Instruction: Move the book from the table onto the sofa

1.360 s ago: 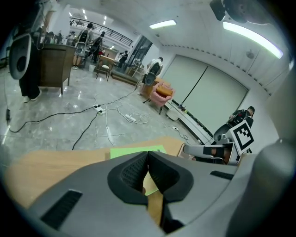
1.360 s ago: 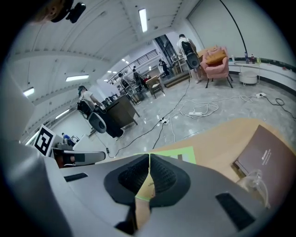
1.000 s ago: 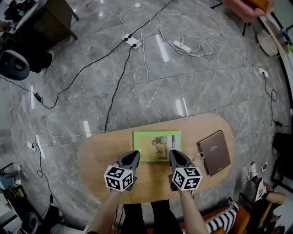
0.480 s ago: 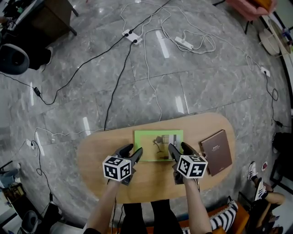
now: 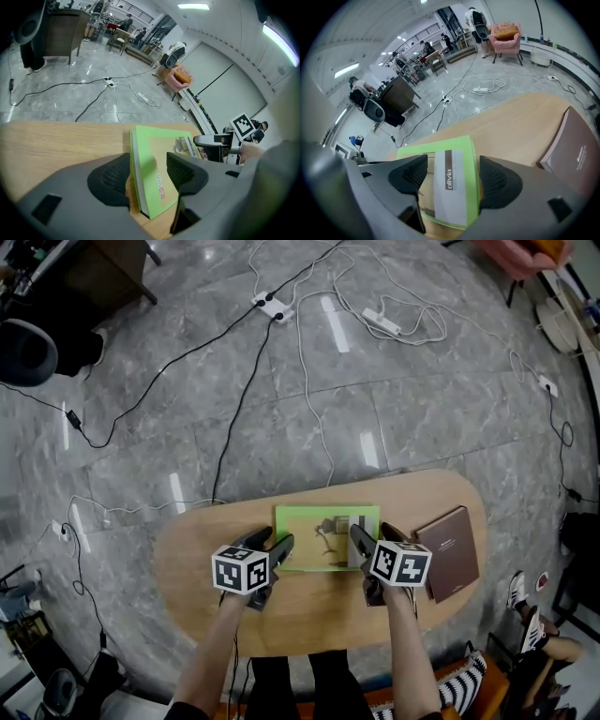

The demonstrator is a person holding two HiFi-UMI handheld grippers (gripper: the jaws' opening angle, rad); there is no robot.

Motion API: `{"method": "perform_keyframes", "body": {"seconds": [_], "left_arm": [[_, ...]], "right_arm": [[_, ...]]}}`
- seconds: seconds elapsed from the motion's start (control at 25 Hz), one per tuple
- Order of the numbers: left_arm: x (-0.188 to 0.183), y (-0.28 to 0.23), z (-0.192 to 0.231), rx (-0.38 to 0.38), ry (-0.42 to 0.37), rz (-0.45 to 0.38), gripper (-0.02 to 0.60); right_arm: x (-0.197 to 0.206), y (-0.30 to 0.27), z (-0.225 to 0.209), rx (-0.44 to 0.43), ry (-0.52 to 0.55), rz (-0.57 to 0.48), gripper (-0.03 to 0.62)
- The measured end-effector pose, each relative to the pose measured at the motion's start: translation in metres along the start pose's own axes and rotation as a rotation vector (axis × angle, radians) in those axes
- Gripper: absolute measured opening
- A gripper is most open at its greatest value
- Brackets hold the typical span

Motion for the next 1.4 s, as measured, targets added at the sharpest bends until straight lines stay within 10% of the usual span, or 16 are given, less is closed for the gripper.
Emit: {"method": "perform_keyframes", "body": {"seconds": [1.4], "left_arm": [[0.001, 0.035, -0.018, -0.002, 0.050, 0.009, 0.195]], "right_arm": [[-0.001, 0.024, 0.024, -0.076, 0.014, 0.014, 0.273]]}}
Point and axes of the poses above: the fingertips, and each gripper's own axes: y backward along the fingers, z to its left, x out of its underside, the point moved 5 cm from there along y, backward along the fingers, and after that the axes turned 6 degrees about y, right-handed, at the moved point
